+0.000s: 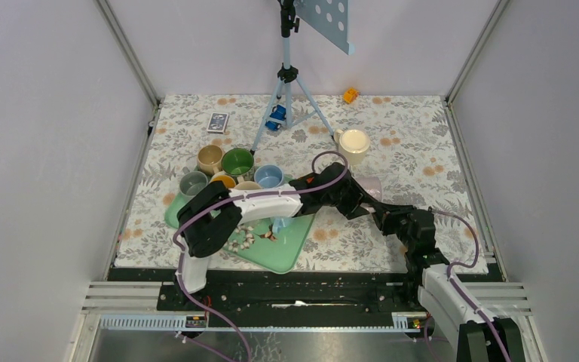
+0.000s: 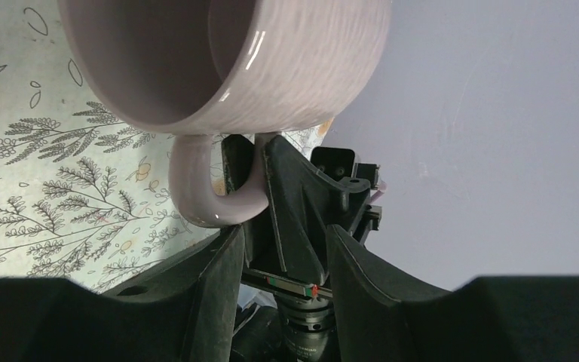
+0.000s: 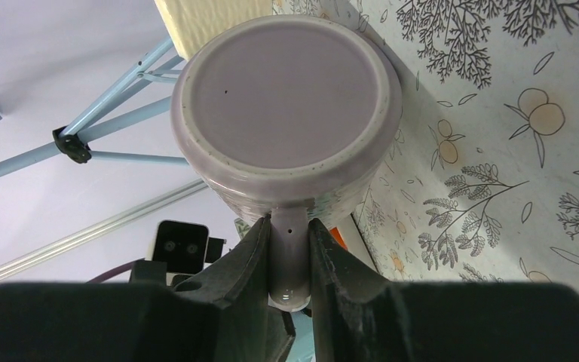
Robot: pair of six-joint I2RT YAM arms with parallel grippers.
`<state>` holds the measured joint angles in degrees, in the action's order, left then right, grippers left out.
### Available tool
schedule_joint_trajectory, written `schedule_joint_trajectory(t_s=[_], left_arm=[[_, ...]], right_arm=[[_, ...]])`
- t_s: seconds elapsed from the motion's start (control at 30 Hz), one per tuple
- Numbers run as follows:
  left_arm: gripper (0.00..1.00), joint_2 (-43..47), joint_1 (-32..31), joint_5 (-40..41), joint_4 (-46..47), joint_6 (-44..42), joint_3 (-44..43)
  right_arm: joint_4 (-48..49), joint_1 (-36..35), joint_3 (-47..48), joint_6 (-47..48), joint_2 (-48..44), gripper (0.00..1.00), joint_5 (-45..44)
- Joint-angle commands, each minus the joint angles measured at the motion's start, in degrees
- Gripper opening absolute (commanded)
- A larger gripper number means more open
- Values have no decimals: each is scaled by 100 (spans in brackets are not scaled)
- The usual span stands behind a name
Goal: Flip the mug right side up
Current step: Turn over the cup at the corner of the board.
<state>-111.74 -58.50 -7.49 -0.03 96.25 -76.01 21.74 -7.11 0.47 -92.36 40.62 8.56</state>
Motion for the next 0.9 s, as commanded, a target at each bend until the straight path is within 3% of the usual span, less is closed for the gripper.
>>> schedule_joint_trajectory(t_s=[0.0, 0.4, 0.87], left_arm=[[48, -28, 137, -125, 14, -264, -350], [48, -19, 646, -916, -493, -996, -582], [53, 117, 1140, -1865, -467, -1606, -553]], right_arm=[[393, -53, -46, -135, -11, 0, 110], [1122, -8, 219, -231, 943, 0, 132], [2638, 346, 382, -1012, 2334, 0, 954]])
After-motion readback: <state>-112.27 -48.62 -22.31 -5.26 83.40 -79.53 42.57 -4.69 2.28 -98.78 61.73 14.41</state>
